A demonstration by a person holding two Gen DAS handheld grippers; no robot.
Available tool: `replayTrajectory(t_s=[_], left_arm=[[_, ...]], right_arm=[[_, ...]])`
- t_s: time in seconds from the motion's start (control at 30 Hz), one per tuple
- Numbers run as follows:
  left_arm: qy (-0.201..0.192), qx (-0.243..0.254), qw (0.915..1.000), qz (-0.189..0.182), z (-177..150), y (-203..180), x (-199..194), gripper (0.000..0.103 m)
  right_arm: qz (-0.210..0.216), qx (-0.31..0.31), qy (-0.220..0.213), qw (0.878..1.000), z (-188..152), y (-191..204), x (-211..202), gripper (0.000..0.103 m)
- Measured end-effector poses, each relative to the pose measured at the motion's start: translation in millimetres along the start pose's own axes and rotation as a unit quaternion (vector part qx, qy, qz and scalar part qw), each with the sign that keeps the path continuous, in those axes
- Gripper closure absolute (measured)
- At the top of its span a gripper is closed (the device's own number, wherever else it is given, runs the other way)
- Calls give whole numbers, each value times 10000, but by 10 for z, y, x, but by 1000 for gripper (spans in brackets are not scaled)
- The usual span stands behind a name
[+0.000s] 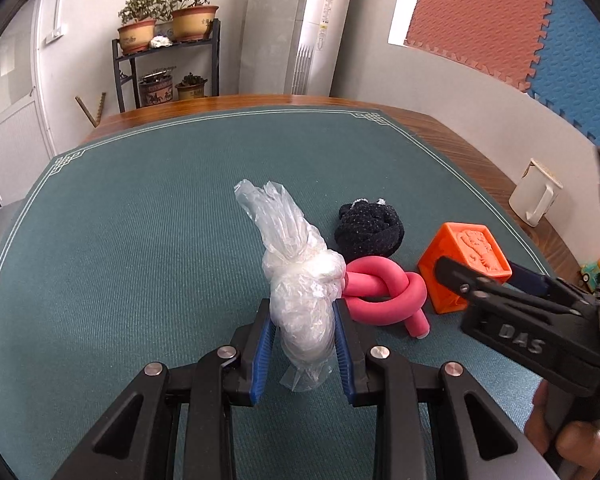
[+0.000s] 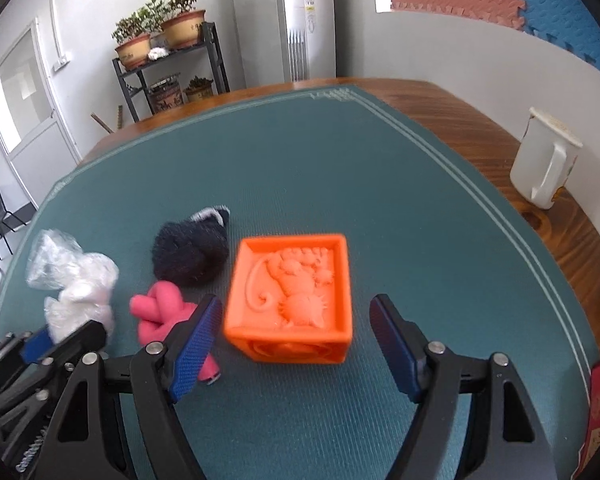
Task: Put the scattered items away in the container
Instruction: 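Grasp the printed orange cube with the right tool, then carry the printed cube into the tin and open the right tool while the left holds the bag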
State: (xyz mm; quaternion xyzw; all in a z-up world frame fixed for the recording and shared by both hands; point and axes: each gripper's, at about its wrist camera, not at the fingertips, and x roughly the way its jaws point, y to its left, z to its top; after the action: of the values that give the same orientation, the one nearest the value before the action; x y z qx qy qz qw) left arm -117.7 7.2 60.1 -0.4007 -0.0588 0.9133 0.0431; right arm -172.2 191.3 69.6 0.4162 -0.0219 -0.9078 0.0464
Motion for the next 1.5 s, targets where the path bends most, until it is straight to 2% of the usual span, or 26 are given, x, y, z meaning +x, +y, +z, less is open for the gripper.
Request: replayTrajectory(t_s=[0.03, 0.13, 0.77, 1.17, 1.5], left_arm=[[-8, 12, 10000, 5, -2, -3, 0, 73], [-59, 55, 10000, 34, -14, -18, -33, 73], [-434, 350, 9984, 124, 56, -154, -242, 73], [-647, 607, 9960, 60, 28, -344, -399, 73], [-815, 832, 9932, -57, -26, -502, -546, 73]], right_arm=[[31, 1, 33, 10000, -13, -8, 16, 46], [12, -8, -36, 10000, -51, -26, -20, 48], [-25, 616, -585, 9964, -326, -274, -653, 48], [-292, 1023, -957, 9897, -532, -495, -1077, 48], [-836, 1397, -1397, 9767, -771, -884, -1603, 48]])
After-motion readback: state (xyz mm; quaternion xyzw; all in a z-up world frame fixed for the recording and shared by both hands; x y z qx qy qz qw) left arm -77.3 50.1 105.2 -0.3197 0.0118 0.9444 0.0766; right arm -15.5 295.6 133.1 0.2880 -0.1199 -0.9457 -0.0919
